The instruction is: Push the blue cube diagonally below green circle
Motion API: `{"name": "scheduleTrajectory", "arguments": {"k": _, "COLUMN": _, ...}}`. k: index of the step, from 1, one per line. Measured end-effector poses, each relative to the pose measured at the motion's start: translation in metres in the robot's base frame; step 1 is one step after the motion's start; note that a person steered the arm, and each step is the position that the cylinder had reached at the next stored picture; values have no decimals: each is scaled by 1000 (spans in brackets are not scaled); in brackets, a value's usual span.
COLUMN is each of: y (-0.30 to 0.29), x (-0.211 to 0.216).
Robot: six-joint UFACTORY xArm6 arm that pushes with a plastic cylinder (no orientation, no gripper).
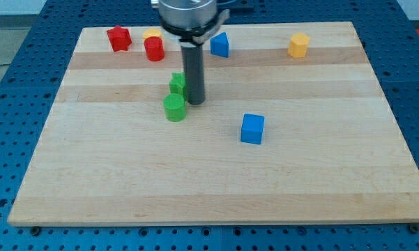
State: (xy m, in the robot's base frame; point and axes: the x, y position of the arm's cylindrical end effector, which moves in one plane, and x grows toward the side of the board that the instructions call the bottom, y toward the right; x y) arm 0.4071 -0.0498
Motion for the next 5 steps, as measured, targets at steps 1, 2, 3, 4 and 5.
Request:
{"name": "scheduleTrajectory", "arguments": {"k": 1, "y": 8, "x": 0}}
{"name": "scheduleTrajectory", "arguments": {"k": 2, "y": 69, "x": 0}}
{"name": "scheduleTrajectory", "arguments": {"k": 3, "y": 151, "x": 1}}
{"name": "scheduleTrajectory", "arguments": {"k": 4, "y": 163, "x": 27}}
{"name": "scheduleTrajectory", "arguments": {"k": 5, "y": 126, "x": 76}}
